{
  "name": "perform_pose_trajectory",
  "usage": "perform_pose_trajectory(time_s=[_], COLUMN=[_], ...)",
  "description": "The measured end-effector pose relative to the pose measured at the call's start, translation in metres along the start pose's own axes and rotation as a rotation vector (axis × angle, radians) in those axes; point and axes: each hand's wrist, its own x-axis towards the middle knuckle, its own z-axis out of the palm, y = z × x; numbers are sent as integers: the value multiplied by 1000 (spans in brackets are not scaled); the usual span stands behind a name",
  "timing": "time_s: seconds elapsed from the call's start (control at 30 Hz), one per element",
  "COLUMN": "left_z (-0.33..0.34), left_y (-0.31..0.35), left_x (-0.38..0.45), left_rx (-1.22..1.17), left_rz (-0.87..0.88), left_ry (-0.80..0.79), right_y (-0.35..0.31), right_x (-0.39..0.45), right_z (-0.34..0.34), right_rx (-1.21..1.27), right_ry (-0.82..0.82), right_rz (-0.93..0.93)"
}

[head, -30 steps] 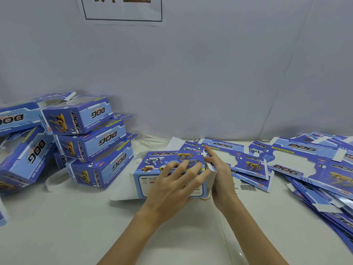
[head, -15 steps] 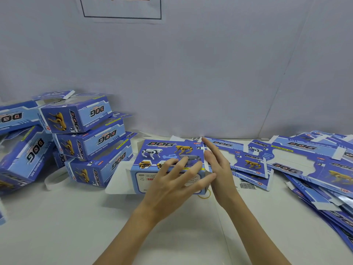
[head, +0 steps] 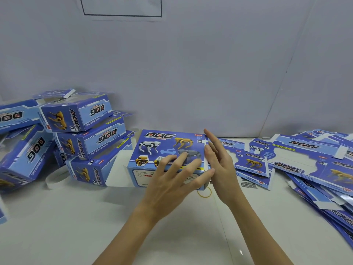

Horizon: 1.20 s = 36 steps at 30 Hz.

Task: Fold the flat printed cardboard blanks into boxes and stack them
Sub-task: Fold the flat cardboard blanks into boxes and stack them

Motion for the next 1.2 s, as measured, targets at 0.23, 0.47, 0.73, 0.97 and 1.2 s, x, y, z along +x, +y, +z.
perform_pose_trajectory(time_s=[0.23, 0.47, 0.73, 0.97, 1.2], left_z=[-1, 0, 4, 3, -1], left_y=[1, 2, 1, -1, -4], left_x=[1, 0, -5, -3, 1], left_rx=[-17, -29, -42, -44, -182], left_rz=[0, -8, 0, -8, -43], left_ry=[-4, -12, -6, -6, -74], right_y=[0, -3, -4, -2, 12], right_x=[3, -1, -1, 0, 1], right_z=[-5, -2, -1, 6, 16], right_rx=[-123, -99, 22, 74, 142], right_ry=[-41, -12, 26, 108, 232], right_rz=[7, 34, 126, 121, 135])
